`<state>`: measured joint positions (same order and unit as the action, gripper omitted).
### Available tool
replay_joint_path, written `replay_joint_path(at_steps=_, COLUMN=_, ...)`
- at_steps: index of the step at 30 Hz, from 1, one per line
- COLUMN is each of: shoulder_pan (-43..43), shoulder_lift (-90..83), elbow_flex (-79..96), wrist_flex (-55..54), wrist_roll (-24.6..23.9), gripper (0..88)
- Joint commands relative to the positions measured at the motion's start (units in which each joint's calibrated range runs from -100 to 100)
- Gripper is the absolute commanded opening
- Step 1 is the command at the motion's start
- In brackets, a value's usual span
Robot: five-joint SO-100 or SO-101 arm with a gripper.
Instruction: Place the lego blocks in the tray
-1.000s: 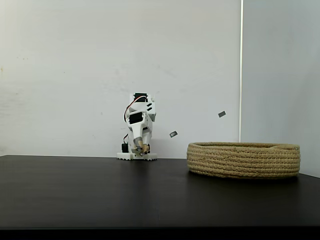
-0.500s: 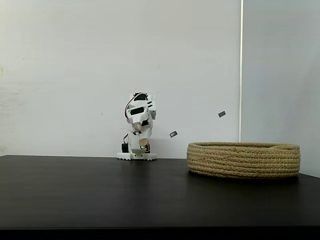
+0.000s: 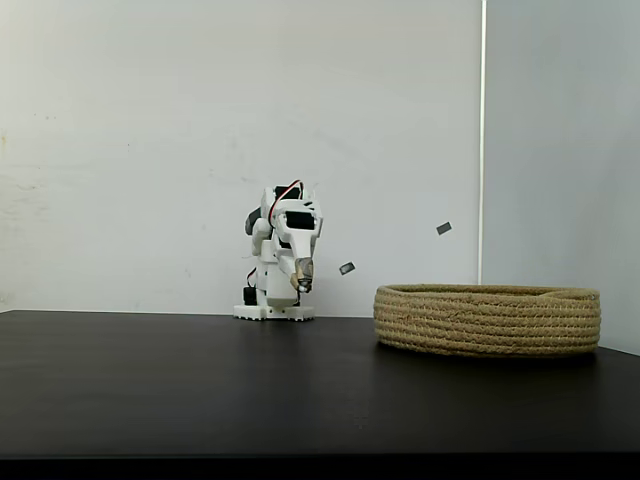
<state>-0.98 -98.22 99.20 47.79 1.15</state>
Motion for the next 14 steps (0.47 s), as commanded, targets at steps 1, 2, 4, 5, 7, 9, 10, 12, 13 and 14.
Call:
replay_joint_path(at_steps=1, shoulder_pan=-0.51, shoulder_lift=-0.58, elbow_flex=0.8, wrist_flex=-1.43, wrist_roll=0.44, gripper=0.1)
replay_joint_path(at_steps=2, shoulder_pan=-0.51, shoulder_lift=-0.58, elbow_flex=0.8, wrist_flex=-1.51, wrist_roll=0.29, gripper=0.1)
replay_joint_path(at_steps=4, shoulder_pan=-0.51, shoulder_lift=-0.58, elbow_flex=0.8, wrist_flex=-1.51, wrist_roll=0.34, gripper=0.1)
replay_joint_path(at_steps=5, shoulder_pan=-0.51, shoulder_lift=-0.58, elbow_flex=0.8, wrist_flex=-1.51, wrist_roll=0.34, gripper=0.1)
replay_joint_path(at_steps=7, shoulder_pan=-0.51, shoulder_lift=-0.58, elbow_flex=0.8, wrist_flex=-1.51, wrist_roll=0.34, gripper=0.1)
replay_joint_path(at_steps=9, shoulder_pan=-0.51, shoulder_lift=-0.58, elbow_flex=0.8, wrist_flex=-1.51, wrist_roll=0.34, gripper=0.1)
replay_joint_path(at_steps=10, shoulder_pan=-0.51, shoulder_lift=-0.58, elbow_flex=0.8, wrist_flex=-1.51, wrist_roll=0.15, gripper=0.1)
replay_joint_path(at_steps=12, shoulder_pan=-0.51, shoulder_lift=-0.58, elbow_flex=0.8, wrist_flex=-1.51, wrist_roll=-0.54, gripper=0.1)
replay_joint_path(at_steps=13, shoulder_pan=-0.42, shoulder_lift=-0.58, elbow_flex=0.8, wrist_flex=-1.51, wrist_roll=-0.44, gripper=0.1)
replay_joint_path(at_steps=14, shoulder_pan=-0.42, shoulder_lift=-0.58, elbow_flex=0.8, wrist_flex=-1.51, wrist_roll=-0.2, gripper=0.1)
